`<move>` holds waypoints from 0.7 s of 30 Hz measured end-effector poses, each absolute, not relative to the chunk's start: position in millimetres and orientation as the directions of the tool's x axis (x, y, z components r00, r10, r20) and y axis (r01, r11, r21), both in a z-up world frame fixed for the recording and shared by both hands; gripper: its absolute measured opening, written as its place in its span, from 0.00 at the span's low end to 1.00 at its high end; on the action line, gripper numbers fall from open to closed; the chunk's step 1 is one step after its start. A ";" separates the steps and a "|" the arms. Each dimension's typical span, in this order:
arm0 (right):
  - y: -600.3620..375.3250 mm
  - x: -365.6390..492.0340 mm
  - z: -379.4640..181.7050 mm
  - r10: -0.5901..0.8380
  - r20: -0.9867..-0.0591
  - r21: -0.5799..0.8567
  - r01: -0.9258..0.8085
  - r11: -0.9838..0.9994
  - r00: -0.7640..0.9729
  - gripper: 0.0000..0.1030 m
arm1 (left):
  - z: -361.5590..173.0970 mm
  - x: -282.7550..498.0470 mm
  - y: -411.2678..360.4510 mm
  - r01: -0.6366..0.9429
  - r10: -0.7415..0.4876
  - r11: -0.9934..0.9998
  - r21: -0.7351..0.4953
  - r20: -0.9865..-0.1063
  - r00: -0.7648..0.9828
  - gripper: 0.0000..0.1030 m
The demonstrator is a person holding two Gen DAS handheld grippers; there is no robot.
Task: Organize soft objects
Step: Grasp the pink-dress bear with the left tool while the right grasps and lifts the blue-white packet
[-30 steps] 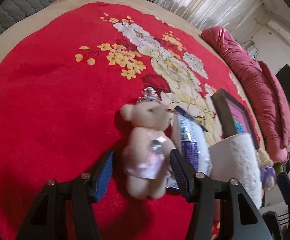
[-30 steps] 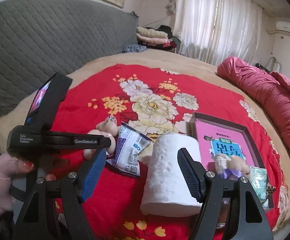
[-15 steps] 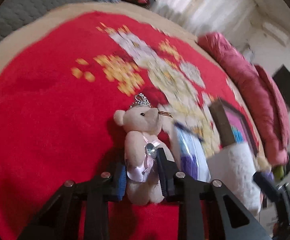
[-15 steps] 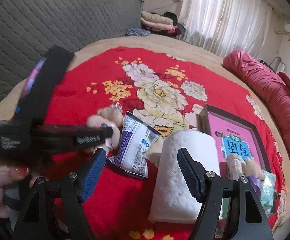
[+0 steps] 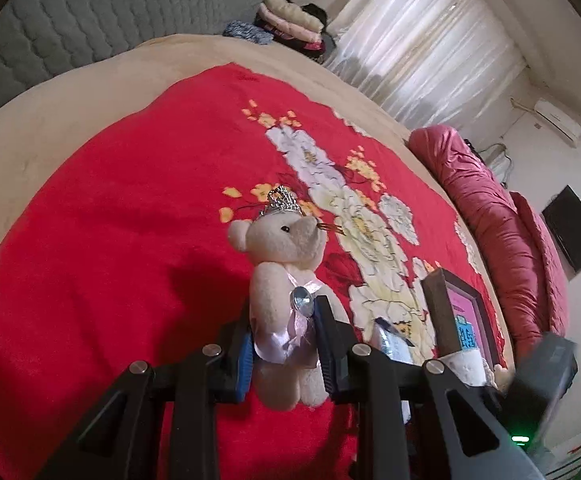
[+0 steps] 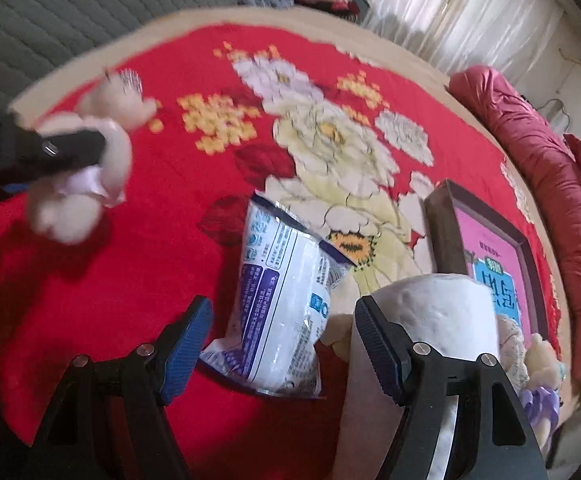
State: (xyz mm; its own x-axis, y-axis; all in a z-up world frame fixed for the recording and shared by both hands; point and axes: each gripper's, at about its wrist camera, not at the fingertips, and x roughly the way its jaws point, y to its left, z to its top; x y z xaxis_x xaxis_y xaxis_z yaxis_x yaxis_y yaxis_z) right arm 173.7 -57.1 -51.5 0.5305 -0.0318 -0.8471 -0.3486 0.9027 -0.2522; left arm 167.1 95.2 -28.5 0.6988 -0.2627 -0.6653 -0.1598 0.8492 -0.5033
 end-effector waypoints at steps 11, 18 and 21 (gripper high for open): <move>-61.7 173.1 -54.6 0.049 -0.820 -0.214 -0.385 0.898 0.570 0.35 | -23.7 163.9 86.7 -0.146 -0.250 0.865 -0.480 -0.664 0.705 0.27; -88.8 147.2 5.8 0.184 -0.728 -0.101 -0.369 0.924 0.661 0.35 | -4.8 149.9 66.9 -0.100 -0.237 0.895 -0.435 -0.653 0.719 0.27; -114.4 136.8 37.2 0.212 -0.683 -0.054 -0.338 0.940 0.699 0.35 | 9.7 138.9 45.6 -0.046 -0.247 0.913 -0.406 -0.639 0.728 0.27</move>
